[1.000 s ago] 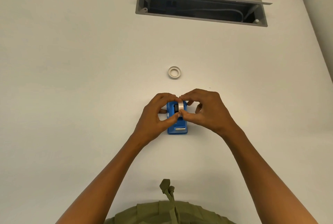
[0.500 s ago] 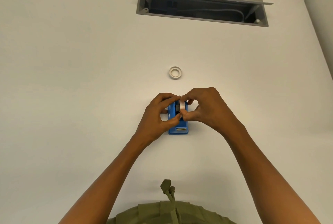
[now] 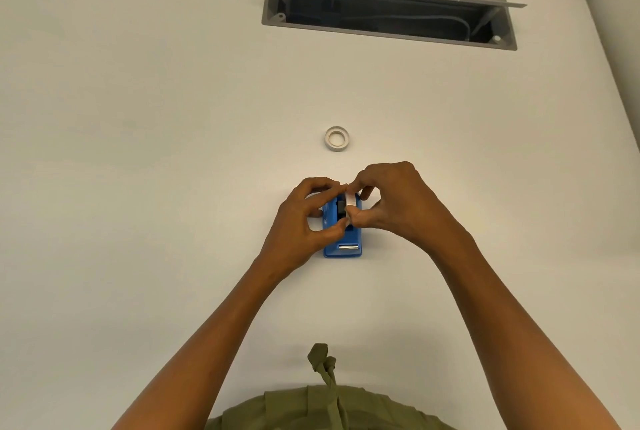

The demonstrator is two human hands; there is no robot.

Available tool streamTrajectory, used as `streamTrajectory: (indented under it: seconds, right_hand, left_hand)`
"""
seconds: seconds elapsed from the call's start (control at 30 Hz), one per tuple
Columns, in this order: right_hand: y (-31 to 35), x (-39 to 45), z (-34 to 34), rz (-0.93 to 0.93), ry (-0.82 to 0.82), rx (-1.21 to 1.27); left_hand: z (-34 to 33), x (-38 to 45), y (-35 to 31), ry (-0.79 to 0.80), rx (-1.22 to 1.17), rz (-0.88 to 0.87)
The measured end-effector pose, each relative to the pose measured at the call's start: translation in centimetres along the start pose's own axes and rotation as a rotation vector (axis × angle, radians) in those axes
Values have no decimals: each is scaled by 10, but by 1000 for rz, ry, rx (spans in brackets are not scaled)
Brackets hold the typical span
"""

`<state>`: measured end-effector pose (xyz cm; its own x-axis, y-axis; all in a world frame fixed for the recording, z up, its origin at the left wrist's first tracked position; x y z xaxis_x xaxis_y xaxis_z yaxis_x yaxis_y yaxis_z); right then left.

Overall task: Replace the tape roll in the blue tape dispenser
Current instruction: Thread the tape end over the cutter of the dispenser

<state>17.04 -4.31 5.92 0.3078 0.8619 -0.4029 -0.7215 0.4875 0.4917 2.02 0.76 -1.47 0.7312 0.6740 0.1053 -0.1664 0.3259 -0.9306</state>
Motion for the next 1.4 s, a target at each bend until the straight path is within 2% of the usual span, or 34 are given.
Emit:
streamTrajectory:
  seconds: [0.7,0.9,1.4]
  right_hand:
    - [2,-4,6,12,25,33]
    - [8,-1,6,8,50,-49]
    - [3,-3,8,40,44,22]
  left_hand:
    - [1,1,-3,5,8,18]
    - [1,2,-1,11,12,14]
    - [0,2,-1,4,4,6]
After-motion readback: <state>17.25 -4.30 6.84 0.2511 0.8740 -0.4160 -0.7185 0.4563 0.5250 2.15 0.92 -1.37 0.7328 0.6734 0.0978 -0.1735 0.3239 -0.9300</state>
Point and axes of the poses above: each hand's wrist, its own x-axis towards the middle knuckle, its own z-axis out of the back of the hand, y = z × x, the point moved 1 cm from there along x, towards the middle knuckle, and after that the axes turned 10 degrees about -z, right-handed, at the moved point
